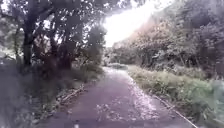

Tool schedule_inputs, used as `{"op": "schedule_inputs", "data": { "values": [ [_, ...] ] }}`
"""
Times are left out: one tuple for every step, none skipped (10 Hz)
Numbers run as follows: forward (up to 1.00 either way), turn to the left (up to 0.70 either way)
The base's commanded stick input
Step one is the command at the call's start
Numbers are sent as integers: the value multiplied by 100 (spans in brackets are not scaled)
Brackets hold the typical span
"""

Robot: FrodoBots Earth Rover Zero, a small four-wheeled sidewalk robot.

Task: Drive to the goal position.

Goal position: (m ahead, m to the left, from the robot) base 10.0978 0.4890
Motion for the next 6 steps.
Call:
{"op": "schedule_inputs", "data": {
  "values": [
    [85,1],
    [85,1],
    [85,-5],
    [85,-11],
    [85,-29],
    [85,-23]
  ]
}}
